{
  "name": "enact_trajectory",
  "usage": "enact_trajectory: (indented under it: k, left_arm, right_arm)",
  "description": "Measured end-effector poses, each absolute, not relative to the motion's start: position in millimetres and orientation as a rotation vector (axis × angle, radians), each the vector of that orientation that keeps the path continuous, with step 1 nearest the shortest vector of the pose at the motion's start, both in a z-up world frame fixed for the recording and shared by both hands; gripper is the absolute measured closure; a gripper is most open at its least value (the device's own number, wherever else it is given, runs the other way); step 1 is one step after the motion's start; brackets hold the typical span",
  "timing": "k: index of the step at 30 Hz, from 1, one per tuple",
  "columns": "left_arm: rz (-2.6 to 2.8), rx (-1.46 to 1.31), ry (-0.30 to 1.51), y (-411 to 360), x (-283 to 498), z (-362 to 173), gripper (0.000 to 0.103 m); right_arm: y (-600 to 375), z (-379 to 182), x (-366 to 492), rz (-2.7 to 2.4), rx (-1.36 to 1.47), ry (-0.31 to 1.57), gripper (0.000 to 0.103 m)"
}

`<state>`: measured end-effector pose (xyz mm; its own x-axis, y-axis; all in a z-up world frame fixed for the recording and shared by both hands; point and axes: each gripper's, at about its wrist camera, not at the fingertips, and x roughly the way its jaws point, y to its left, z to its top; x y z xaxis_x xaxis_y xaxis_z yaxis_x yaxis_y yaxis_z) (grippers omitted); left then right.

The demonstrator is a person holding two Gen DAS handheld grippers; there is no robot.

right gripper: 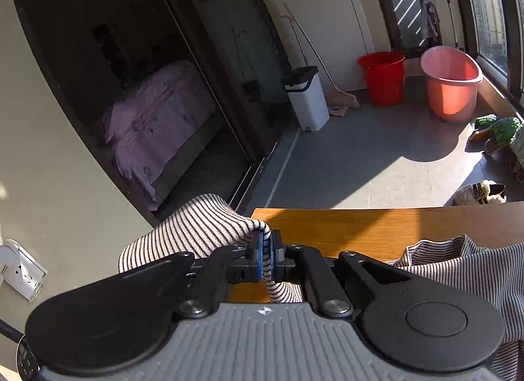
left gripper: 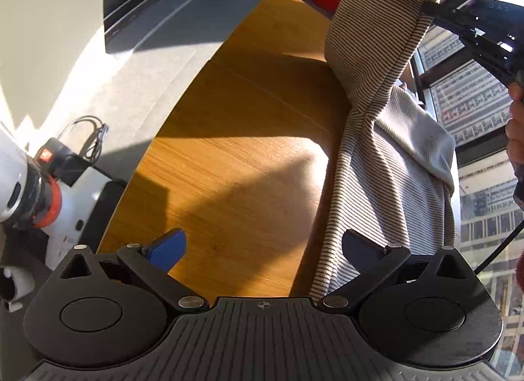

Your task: Fold clothes

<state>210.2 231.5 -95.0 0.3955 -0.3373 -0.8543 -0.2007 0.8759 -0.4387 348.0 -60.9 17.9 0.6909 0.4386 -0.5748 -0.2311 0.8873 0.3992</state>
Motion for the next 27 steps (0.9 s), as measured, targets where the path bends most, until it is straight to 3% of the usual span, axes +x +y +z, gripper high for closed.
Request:
enact_trajectory:
  k: [3, 11, 14, 16, 18, 23, 25, 27]
  left_arm:
    - [-0.115, -0.506, 1.178, 213.7, 216.8, -93.1, 0.000]
    - [-0.197, -0.422, 1.183, 154.1, 239.2, -89.4, 0.000]
    - [-0.231, -0.385, 1.180, 128.6, 246.0, -87.1, 0.000]
    - [-0.250, -0.365, 1.182, 113.6, 248.8, -86.4, 0.000]
    - [-0.269, -0.351, 1.186, 99.7, 250.9, -86.9, 0.000]
    - [-0.304, -0.322, 1.193, 72.0, 249.0, -87.9, 0.000]
    - [-0.311, -0.315, 1.195, 63.7, 247.7, -89.5, 0.000]
    - [-0.310, -0.311, 1.202, 56.3, 247.8, -92.1, 0.000]
  right_arm:
    - [-123.6, 14.0, 337.5, 0.236, 0.386, 0.700, 0.099]
    - [-207.8, -65.2, 290.5, 0.010, 0.468, 0.944, 0.095]
    - [-225.8, -71.5, 275.0, -0.055, 0.446, 0.944, 0.080]
    - [-233.1, -66.3, 273.3, -0.072, 0.402, 0.909, 0.062]
    - [-239.3, -58.9, 281.8, -0.073, 0.337, 0.871, 0.055]
    - [-250.8, -65.2, 324.4, -0.033, 0.219, 0.861, 0.050]
    - [-255.4, -79.9, 340.9, 0.002, 0.217, 0.912, 0.040]
    - [-256.5, -85.1, 349.6, 0.054, 0.240, 0.942, 0.043]
